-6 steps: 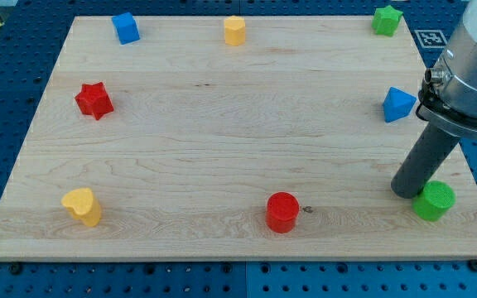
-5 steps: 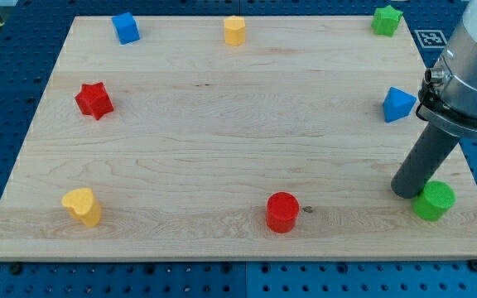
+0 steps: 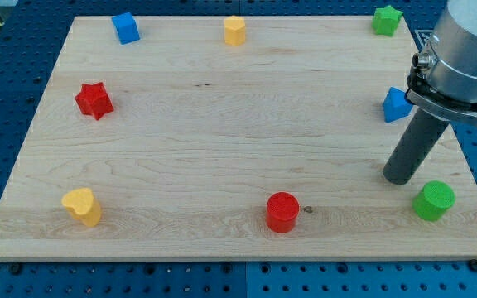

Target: Bring the green circle to the left side of the triangle

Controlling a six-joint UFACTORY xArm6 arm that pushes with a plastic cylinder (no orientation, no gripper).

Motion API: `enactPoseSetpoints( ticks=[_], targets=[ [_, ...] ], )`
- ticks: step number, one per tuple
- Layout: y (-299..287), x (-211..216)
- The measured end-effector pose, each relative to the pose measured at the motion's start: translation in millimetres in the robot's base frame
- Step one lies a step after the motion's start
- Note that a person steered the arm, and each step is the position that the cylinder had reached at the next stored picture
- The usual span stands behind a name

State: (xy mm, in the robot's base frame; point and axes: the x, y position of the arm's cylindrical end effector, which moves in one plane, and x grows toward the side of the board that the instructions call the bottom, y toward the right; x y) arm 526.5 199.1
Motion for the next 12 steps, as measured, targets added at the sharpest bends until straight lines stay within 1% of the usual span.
enactPoseSetpoints(
  ticks=[2, 4, 6, 8, 9, 10, 11, 12],
  targets=[
    [48, -12],
    [58, -12],
    [99, 10],
    [99, 48],
    [99, 49],
    [90, 69],
    [67, 72],
    [39, 61]
  ],
)
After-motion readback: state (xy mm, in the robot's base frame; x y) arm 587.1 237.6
